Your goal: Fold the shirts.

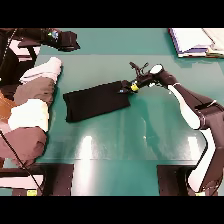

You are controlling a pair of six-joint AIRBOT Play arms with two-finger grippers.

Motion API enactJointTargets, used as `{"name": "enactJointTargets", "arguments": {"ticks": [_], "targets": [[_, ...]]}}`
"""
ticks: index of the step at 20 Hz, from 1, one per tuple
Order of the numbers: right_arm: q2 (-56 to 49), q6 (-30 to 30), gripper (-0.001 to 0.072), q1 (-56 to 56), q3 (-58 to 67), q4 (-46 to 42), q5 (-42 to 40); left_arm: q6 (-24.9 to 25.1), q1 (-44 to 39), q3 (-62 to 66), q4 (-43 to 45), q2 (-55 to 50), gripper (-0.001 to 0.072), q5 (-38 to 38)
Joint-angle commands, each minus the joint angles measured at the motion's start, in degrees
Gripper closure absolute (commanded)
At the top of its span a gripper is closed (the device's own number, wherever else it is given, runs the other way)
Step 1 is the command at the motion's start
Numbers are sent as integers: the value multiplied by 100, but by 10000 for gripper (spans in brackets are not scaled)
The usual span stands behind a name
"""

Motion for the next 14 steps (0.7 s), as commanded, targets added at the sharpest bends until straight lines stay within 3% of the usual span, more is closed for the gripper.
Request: {"name": "enactJointTargets", "arguments": {"ticks": [1, 6, 14], "targets": [[59, 9, 697, -42, 431, -173, 111, 4, -50, 0, -116, -2, 682, -4], [1228, 398, 697, -1274, 273, -1556, 400, 164, -605, 0, 52, -2, 681, -20], [4000, 905, 698, -5014, -2068, -2605, -448, 291, -994, 0, 42, -2, 681, 55]]}}
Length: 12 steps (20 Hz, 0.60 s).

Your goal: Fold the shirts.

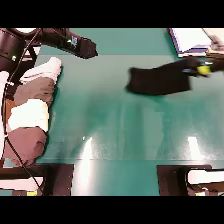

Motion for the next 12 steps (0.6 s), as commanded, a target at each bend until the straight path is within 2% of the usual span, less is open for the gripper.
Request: {"name": "enactJointTargets", "arguments": {"ticks": [1, 6, 12], "targets": [[1106, 413, 698, -1770, -942, -511, -509, 4, -74, 0, 9, 0, 682, 70], [1792, 496, 698, -3541, -2122, -592, -570, -168, -74, 0, -11, 0, 681, 302], [1853, 282, 682, -3788, -2671, -601, -376, -164, -74, 0, -9, 0, 681, 289]]}}
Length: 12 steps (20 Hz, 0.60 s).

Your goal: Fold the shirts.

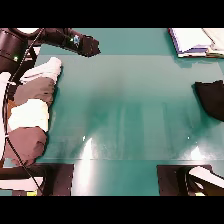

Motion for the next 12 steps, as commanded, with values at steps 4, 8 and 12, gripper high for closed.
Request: {"name": "enactJointTargets", "arguments": {"ticks": [4, 8, 12], "targets": [[66, -273, 15, -389, 269, -1064, 791, 26, -2, 0, 2, 0, 681, 37], [68, -133, 19, -623, 1054, -516, 1189, 22, -2, 0, 2, 0, 680, 42], [214, -133, 19, 411, 1261, 811, 1449, 24, -2, 0, 4, 0, 680, 146]]}}
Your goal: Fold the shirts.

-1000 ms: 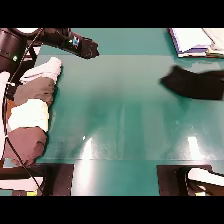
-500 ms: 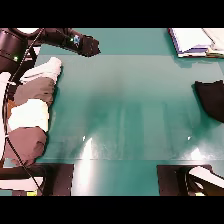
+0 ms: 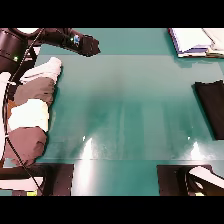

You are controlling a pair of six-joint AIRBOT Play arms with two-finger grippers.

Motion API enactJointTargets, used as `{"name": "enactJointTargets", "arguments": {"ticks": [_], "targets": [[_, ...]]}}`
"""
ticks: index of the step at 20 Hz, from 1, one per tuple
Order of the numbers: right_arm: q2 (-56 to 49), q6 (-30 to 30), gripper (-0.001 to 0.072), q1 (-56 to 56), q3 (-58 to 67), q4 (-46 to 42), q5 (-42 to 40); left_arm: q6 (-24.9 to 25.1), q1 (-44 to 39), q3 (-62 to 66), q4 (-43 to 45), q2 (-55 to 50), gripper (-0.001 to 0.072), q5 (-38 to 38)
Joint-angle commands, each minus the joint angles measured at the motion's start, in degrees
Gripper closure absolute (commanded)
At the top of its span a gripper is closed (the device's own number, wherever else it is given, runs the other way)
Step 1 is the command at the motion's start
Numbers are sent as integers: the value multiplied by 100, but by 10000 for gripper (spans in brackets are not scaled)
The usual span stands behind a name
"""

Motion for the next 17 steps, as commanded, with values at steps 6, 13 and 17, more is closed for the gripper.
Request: {"name": "enactJointTargets", "arguments": {"ticks": [6, 13, 17], "targets": [[470, 11, 315, 3348, 186, 748, 223, 9, -2, 0, -2, 0, 680, 136], [732, 4, 697, 5075, 186, 656, 61, 9, -2, 0, -2, 2, 680, 136], [743, 9, 696, 5178, 186, 664, 46, 9, -2, 0, -2, 0, 680, 136]]}}
